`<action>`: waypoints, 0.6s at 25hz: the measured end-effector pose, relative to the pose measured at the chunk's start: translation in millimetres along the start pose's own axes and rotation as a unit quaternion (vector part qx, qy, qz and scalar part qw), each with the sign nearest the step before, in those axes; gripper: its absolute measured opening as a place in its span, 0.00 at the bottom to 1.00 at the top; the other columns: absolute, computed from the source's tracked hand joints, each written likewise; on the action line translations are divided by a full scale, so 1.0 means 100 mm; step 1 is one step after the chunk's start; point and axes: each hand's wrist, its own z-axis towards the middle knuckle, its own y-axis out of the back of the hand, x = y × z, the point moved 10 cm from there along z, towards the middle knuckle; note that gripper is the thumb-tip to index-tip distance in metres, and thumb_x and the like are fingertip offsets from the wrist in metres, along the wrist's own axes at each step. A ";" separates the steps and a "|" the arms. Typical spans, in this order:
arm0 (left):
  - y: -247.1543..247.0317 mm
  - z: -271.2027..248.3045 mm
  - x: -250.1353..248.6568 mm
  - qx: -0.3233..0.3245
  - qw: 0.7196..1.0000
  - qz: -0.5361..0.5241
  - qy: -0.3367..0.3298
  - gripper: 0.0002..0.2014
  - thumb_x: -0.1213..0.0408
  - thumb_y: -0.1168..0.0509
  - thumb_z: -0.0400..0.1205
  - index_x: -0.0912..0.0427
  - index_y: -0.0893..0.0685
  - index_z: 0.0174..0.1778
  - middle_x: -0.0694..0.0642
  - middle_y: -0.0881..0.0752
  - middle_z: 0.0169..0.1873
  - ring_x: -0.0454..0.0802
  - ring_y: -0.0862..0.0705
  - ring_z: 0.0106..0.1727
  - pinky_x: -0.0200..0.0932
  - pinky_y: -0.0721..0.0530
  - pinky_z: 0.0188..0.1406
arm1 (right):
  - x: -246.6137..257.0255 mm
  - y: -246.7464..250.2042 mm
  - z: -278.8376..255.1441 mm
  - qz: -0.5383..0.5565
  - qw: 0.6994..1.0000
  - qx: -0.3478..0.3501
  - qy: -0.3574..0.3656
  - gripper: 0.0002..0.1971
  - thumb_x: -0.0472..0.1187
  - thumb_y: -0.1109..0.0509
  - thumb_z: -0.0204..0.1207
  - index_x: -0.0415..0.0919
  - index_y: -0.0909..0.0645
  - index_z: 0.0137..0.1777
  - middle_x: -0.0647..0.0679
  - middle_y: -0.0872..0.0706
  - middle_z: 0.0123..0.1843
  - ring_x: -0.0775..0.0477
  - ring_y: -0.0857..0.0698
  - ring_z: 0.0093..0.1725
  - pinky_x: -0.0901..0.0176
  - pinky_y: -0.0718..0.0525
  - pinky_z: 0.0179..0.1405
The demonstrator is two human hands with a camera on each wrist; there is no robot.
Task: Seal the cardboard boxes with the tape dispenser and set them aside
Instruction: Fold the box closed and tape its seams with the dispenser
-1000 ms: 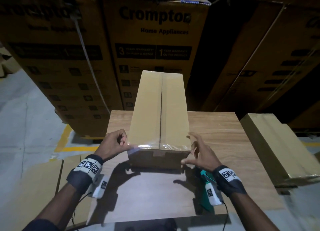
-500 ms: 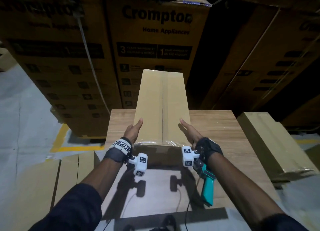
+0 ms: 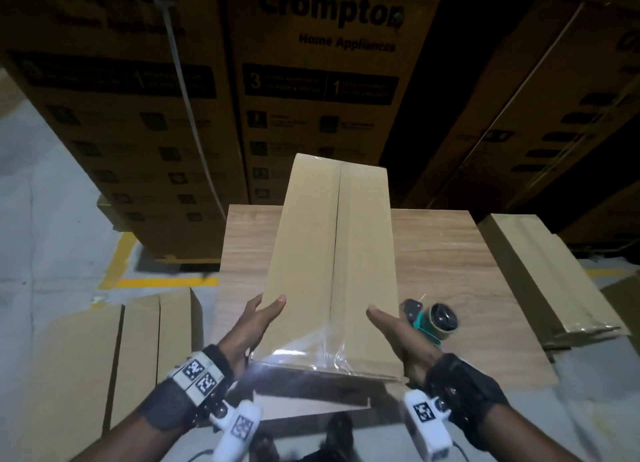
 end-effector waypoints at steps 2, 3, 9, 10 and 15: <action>-0.03 -0.02 -0.12 0.025 0.999 0.020 0.024 0.15 0.49 0.35 0.88 0.52 0.18 0.66 0.44 0.08 0.52 0.45 0.18 0.55 0.41 0.25 0.59 | 0.19 0.00 0.02 -0.013 1.000 0.001 -0.028 0.43 0.68 0.24 0.73 0.49 0.30 0.85 0.64 0.22 0.75 0.55 0.34 0.83 0.53 0.47 0.85; -0.08 -0.01 -0.29 0.038 0.999 0.023 0.028 0.11 0.49 0.36 0.89 0.51 0.16 0.58 0.42 0.08 0.42 0.44 0.17 0.54 0.40 0.22 0.56 | 0.34 0.02 0.09 -0.024 0.999 -0.011 -0.030 0.40 0.69 0.28 0.76 0.51 0.29 0.84 0.64 0.25 0.78 0.51 0.41 0.87 0.46 0.53 0.87; -0.20 0.80 -0.89 0.077 0.996 0.015 -0.032 0.41 0.33 0.37 0.84 0.51 0.37 0.89 0.45 0.39 0.88 0.48 0.46 0.90 0.57 0.55 0.89 | 1.05 0.03 0.62 -0.031 0.998 -0.047 0.031 0.40 0.70 0.37 0.82 0.48 0.36 0.88 0.52 0.37 0.89 0.46 0.42 0.89 0.44 0.49 0.89; -0.21 1.01 -0.83 0.082 0.996 0.013 -0.037 0.50 0.27 0.33 0.77 0.49 0.39 0.90 0.45 0.41 0.89 0.48 0.46 0.90 0.58 0.55 0.88 | 1.05 0.04 0.63 -0.031 0.998 -0.044 0.031 0.42 0.71 0.35 0.80 0.49 0.35 0.88 0.53 0.37 0.88 0.48 0.41 0.88 0.44 0.49 0.89; -0.48 0.44 -1.06 0.094 0.995 0.017 -0.042 0.41 0.35 0.34 0.83 0.53 0.34 0.88 0.44 0.29 0.83 0.44 0.38 0.87 0.50 0.49 0.86 | 1.06 0.24 0.52 0.033 0.996 -0.062 0.052 0.48 0.77 0.24 0.64 0.61 0.30 0.83 0.61 0.29 0.82 0.52 0.34 0.83 0.40 0.44 0.87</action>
